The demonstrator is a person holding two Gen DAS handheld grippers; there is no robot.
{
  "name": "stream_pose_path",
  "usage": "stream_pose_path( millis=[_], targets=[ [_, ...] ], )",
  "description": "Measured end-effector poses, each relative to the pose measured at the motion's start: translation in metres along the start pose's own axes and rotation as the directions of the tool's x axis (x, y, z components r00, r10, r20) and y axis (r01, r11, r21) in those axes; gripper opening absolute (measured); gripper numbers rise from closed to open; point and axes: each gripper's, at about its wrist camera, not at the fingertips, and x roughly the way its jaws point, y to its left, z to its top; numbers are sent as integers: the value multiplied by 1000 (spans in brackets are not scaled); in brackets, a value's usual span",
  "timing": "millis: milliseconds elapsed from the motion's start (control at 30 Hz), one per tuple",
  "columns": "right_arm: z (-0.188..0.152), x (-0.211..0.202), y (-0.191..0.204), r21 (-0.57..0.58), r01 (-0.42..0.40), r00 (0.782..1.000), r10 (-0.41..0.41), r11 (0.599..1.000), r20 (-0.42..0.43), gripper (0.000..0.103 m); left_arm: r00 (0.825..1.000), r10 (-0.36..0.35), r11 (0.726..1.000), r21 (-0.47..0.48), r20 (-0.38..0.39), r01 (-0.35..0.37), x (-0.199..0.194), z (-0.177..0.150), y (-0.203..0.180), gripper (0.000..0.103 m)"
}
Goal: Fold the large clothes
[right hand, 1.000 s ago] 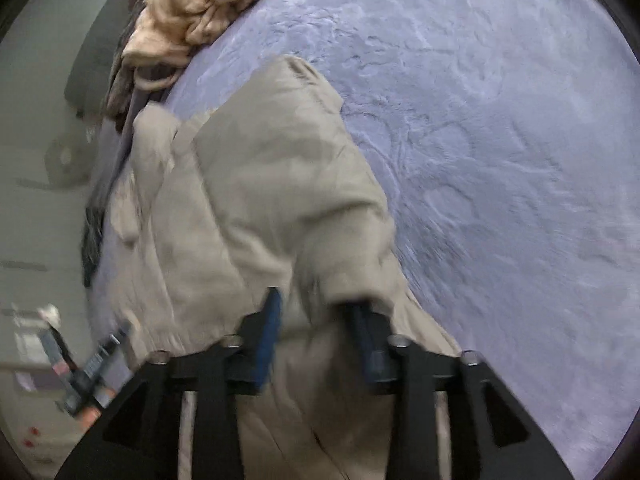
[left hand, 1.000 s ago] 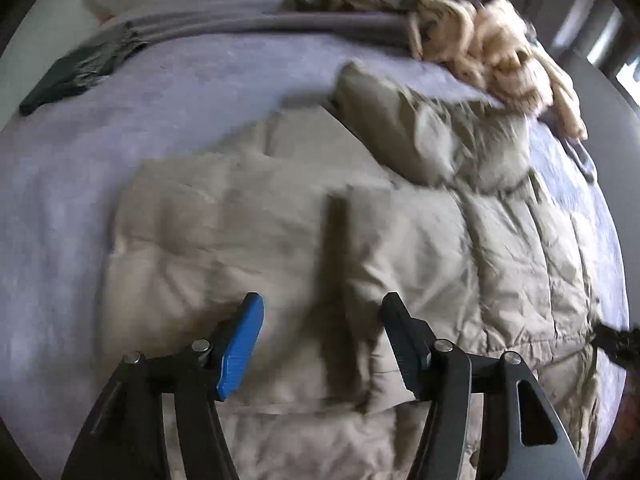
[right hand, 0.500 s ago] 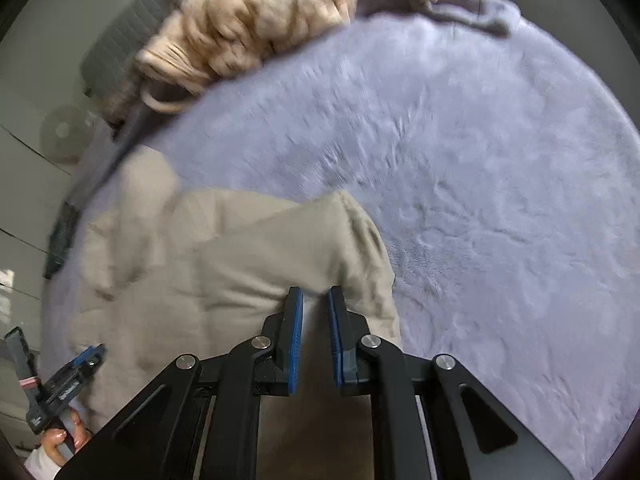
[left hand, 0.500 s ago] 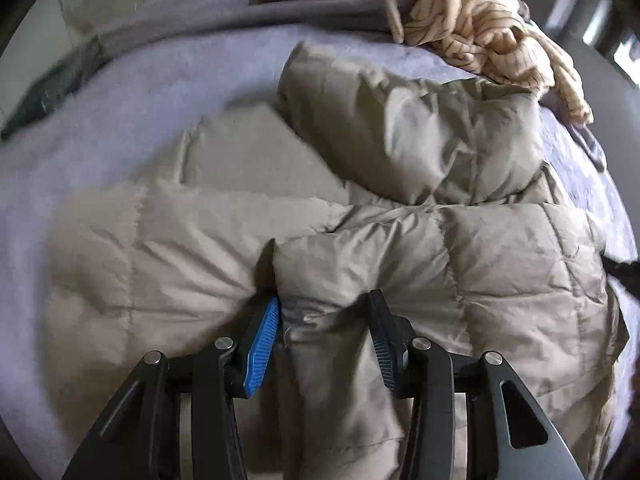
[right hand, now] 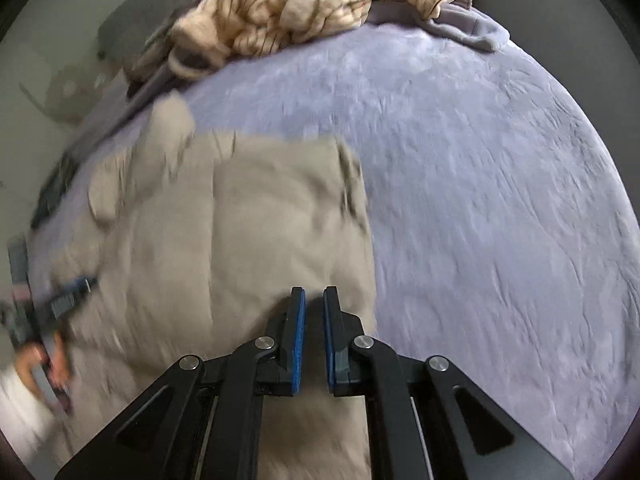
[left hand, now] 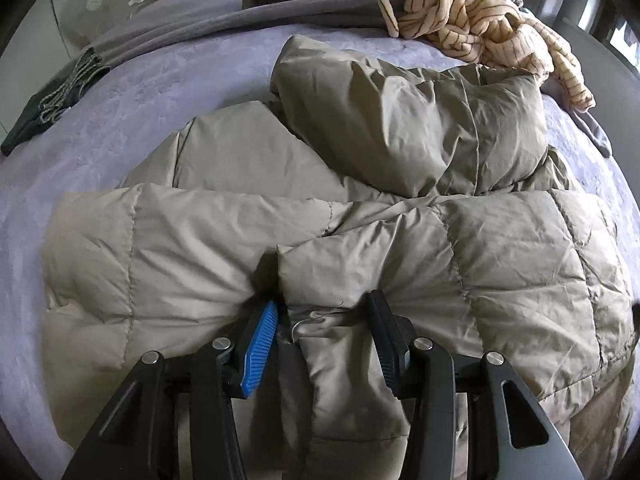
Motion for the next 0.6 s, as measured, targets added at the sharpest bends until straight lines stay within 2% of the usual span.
stream_pose_path(
  millis=[100,167,267,433,600],
  targets=[
    [-20,7,-18,48,3,1000,-2,999,-28,8,1000,13,1000,7,-7,-13,0,2,-4,51],
    [-25,0,-38,153,2,1000,2,988,-22,17,1000,23,1000,5,-16,-23,-2,4,-4,52],
    [-34,-14,-61,273,-42,999,46,961,-6,17,998,51,999,-2,-23,-51,-13,7,-3,52],
    [-53,-35,-73,317,-73,997,78,946,-3,18,997,78,997,-2,-17,-78,-39,2,-1,52],
    [-65,-40,-75,333,-97,994,109,938,-18,20,995,83,997,9,-47,-83,-57,-13,-4,52]
  ],
)
